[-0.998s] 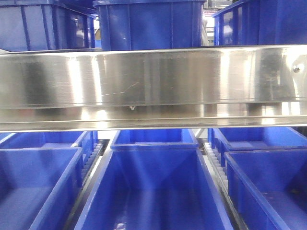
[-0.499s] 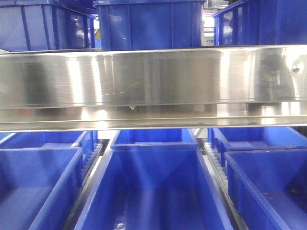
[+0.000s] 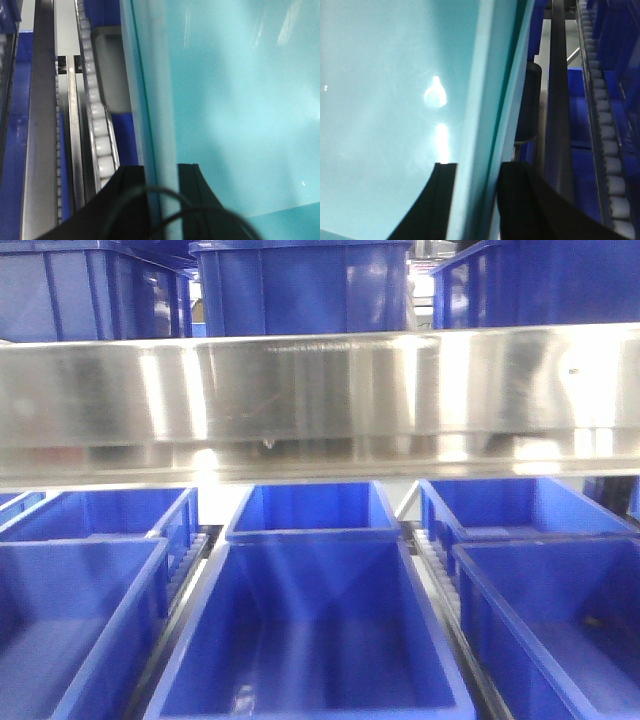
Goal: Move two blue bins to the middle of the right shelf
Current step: 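Back away from the shelf and drive off carrying the teal bin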
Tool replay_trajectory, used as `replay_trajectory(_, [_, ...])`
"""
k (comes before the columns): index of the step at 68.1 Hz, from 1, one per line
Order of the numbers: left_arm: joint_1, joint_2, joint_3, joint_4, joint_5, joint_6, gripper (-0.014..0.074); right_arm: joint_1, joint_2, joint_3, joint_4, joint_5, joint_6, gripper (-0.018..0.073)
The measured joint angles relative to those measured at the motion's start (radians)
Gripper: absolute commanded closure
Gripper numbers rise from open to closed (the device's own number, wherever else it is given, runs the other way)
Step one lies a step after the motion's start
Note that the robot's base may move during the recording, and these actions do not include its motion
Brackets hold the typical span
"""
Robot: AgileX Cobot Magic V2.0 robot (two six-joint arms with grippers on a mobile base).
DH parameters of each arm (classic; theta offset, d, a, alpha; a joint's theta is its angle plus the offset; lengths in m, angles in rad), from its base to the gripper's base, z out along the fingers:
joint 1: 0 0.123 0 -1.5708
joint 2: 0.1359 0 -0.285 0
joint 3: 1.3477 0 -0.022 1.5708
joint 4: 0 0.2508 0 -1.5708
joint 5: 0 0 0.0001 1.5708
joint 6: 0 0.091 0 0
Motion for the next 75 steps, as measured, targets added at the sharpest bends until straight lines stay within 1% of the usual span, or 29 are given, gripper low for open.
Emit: replay_trajectory(75, [0.002, -0.006, 0.0, 0.004, 0.002, 0.0, 0.0707, 0.0, 0.0, 0.0, 0.002, 0.0, 0.0, 0.0715])
